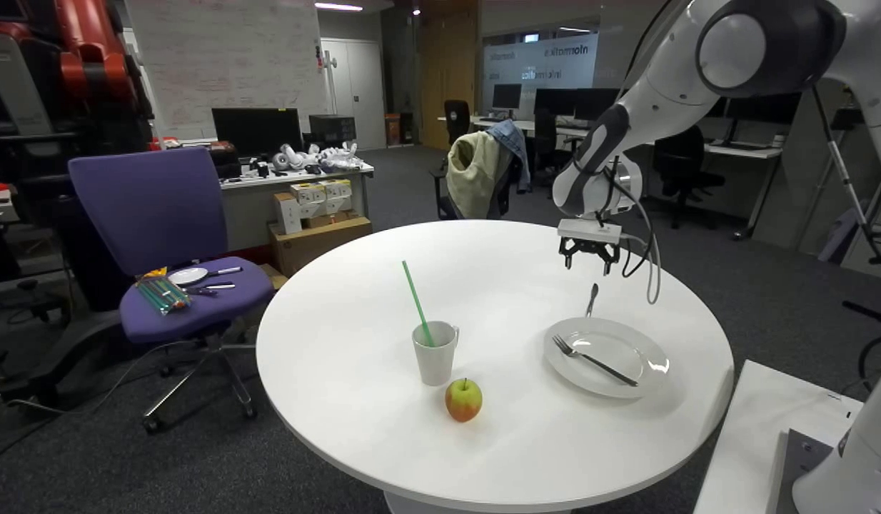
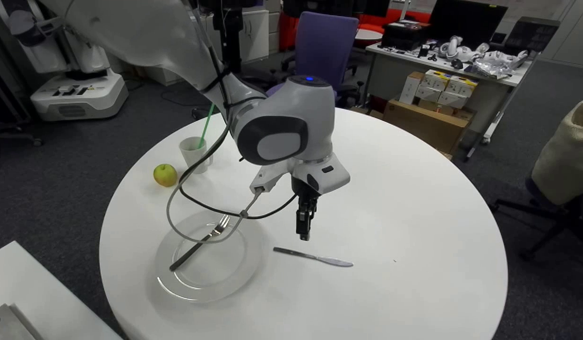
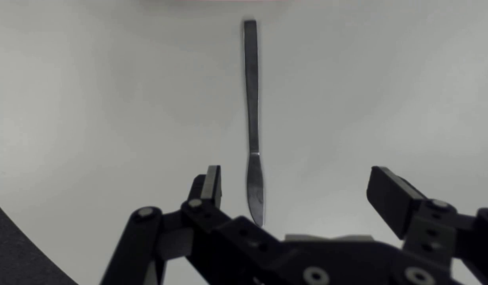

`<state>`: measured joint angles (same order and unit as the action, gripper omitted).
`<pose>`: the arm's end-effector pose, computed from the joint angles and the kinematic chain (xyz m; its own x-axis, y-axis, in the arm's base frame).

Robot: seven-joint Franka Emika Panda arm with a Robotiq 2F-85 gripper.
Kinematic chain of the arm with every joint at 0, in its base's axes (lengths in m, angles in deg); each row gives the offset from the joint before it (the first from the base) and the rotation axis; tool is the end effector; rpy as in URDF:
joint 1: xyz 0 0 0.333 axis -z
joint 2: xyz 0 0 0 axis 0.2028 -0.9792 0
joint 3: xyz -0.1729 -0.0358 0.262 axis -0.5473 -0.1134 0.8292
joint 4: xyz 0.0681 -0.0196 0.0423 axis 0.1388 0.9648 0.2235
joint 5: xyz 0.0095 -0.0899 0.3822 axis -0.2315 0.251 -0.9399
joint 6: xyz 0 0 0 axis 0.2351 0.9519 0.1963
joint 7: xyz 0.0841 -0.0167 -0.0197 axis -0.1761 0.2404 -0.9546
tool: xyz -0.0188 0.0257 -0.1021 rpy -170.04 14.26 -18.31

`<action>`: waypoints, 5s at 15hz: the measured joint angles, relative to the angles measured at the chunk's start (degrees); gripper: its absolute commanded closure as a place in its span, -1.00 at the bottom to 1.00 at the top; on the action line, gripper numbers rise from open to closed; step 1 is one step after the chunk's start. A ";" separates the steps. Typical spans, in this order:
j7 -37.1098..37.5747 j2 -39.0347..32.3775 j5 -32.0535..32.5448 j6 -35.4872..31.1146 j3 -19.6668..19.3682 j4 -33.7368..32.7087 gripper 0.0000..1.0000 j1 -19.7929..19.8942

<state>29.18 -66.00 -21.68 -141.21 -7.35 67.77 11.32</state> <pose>0.5290 -0.3044 0.2156 0.2556 -0.9598 0.1160 -0.9667 -0.2522 0.0434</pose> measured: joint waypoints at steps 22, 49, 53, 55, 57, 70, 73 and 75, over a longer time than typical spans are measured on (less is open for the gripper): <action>2.16 -0.43 3.93 5.66 2.89 -3.85 -1.00 2.80; 5.88 -12.53 4.88 5.66 9.32 -11.36 -1.00 8.13; 5.88 -12.53 4.86 5.65 9.41 -11.31 -1.00 8.62; 5.88 -12.53 4.30 5.00 9.57 -11.20 -1.00 8.84; 5.93 -12.53 3.22 3.37 10.12 -10.93 -1.00 9.25; 6.06 -12.88 0.95 -1.92 11.50 -9.63 -1.00 9.61; 5.76 -13.45 1.24 -1.92 11.57 -9.60 -1.00 9.51; 5.17 -14.07 1.46 -1.92 11.70 -9.20 -1.00 9.47</action>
<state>34.34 -80.07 -20.22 -143.13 4.35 58.57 20.79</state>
